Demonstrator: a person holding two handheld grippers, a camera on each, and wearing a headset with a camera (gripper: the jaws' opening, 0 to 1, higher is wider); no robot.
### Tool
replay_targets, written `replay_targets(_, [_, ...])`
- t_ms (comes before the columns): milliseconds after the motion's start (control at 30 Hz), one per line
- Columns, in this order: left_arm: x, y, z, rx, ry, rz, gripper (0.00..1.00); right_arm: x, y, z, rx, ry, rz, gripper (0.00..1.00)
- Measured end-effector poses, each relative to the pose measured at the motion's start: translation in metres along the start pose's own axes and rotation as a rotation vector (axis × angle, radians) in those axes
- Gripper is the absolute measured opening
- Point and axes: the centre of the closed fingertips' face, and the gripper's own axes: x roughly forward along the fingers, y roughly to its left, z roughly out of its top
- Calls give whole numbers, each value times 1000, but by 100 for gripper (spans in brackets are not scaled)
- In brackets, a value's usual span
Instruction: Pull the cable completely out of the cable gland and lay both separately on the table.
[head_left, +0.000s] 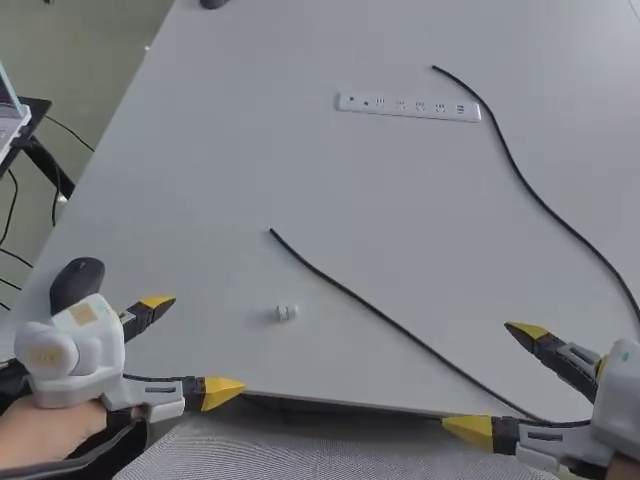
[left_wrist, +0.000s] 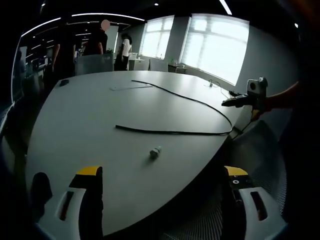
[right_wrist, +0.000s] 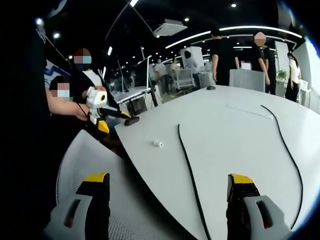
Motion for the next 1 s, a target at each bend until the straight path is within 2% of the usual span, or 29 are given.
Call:
replay_targets(233, [-1, 1, -1, 3, 10, -5, 99, 2, -3, 0, 5, 4, -9, 99])
replay_targets(400, [-1, 2, 1, -7, -1, -2, 99, 3, -3, 0, 14, 8, -8, 98])
replay_targets(667, [0, 2, -3, -8, 8, -5, 98, 3, -2, -3, 21, 18, -10, 97])
replay_targets(1000, [0, -1, 0, -14, 5, -4, 98, 3, -5, -2, 23, 22, -16, 96])
